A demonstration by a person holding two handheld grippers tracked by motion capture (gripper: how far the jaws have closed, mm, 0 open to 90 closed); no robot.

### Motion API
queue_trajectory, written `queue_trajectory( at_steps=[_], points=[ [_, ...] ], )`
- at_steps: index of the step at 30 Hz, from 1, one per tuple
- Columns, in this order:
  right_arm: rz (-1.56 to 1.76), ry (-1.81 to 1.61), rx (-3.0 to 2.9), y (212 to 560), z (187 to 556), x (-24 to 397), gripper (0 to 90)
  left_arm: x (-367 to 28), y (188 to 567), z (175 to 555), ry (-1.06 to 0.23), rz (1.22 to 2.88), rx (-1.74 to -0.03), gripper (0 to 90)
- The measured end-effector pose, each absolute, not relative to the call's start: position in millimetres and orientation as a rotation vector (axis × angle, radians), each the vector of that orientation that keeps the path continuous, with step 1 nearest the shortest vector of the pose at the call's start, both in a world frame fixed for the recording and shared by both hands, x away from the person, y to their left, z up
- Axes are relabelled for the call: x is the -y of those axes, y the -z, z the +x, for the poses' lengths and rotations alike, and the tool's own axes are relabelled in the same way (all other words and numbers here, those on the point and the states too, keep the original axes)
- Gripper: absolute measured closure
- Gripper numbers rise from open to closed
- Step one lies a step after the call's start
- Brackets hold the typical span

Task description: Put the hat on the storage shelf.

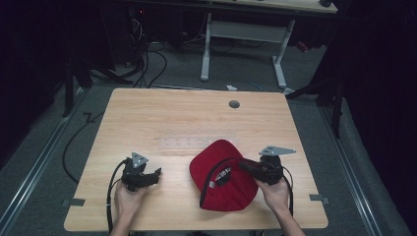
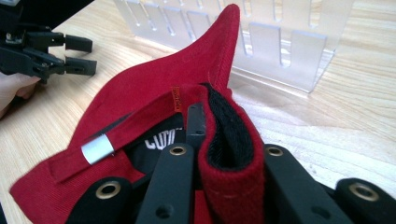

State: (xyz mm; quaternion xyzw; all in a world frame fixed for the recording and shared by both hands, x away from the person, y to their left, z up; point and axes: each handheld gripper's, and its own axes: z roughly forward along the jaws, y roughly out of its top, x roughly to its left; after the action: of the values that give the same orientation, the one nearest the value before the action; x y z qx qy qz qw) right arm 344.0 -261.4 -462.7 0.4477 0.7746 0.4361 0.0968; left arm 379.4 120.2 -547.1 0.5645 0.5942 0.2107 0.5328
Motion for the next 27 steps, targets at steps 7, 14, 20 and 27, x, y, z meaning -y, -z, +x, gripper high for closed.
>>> queue_trajectory(
  at_steps=[7, 14, 20, 27],
  points=[
    [1.341, -1.287, -2.277, 456, 343, 264, 81.9, -117, 540, 374, -0.488, 1.352, -1.39, 28.2],
    [1.35, -1.279, -2.274, 451, 343, 263, 81.9, -101, 524, 353, -0.438, 1.37, -1.278, 26.0],
    [1.357, -1.282, -2.279, 450, 344, 264, 81.9, -78, 516, 334, -0.394, 1.419, -1.184, 25.0],
    [1.356, -1.287, -2.274, 444, 346, 263, 81.9, -52, 511, 321, -0.365, 1.486, -1.093, 24.2]
  ],
)
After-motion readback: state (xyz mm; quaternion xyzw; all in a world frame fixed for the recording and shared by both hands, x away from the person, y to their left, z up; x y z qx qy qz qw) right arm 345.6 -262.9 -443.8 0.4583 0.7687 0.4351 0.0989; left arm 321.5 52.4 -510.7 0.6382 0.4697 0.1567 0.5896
